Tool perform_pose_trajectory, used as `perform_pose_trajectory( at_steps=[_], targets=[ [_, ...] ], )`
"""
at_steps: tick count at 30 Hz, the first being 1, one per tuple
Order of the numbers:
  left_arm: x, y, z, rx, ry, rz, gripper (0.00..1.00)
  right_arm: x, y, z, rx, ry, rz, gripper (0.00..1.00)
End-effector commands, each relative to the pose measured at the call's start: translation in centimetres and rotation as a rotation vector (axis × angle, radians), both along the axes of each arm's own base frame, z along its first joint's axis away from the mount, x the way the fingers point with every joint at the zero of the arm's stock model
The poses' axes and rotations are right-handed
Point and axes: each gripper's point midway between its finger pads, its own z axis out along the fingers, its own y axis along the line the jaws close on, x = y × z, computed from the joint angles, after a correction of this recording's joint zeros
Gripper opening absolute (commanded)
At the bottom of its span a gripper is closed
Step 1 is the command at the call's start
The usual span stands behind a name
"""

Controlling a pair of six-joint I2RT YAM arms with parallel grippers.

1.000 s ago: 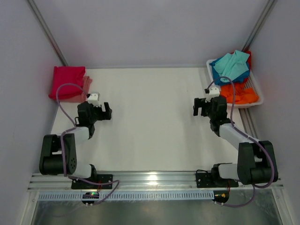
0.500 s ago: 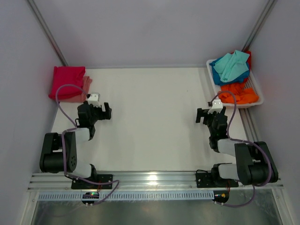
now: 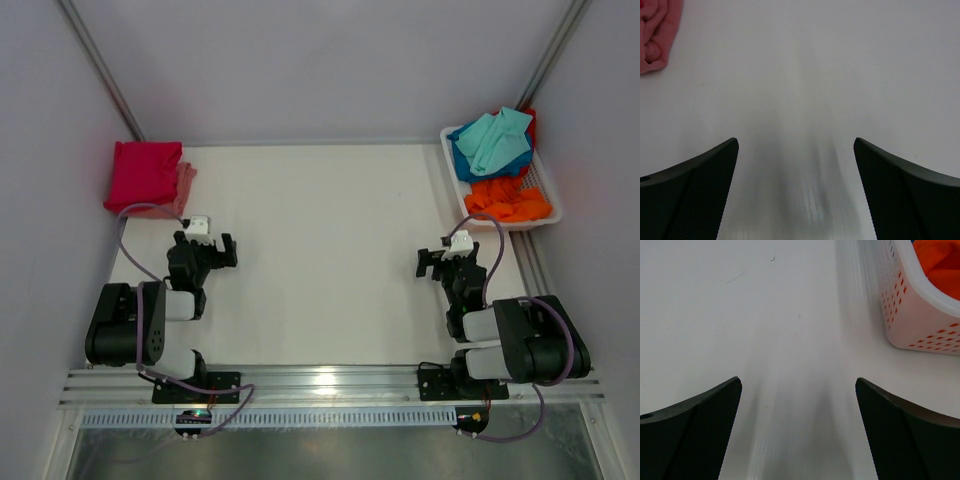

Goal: Fold and stack the t-shirts
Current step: Put the neatly folded tshirt into the corner of the board with the left arm

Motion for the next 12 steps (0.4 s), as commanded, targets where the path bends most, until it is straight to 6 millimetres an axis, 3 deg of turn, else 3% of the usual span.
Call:
perform_pose_trajectory(
  at_steps=[1,12],
  targets=[
    [1.7,0.3,3.5,0.004,-0.14,0.022,0.99,1.9,0.1,5.5,0.009,-0.2,0.007,0.99],
    [1.7,0.3,3.4,0.005,-0.131,0.024,0.99,3.6,-0.7,4.9,0.043,-0.134,-0.018,0.99]
  ],
)
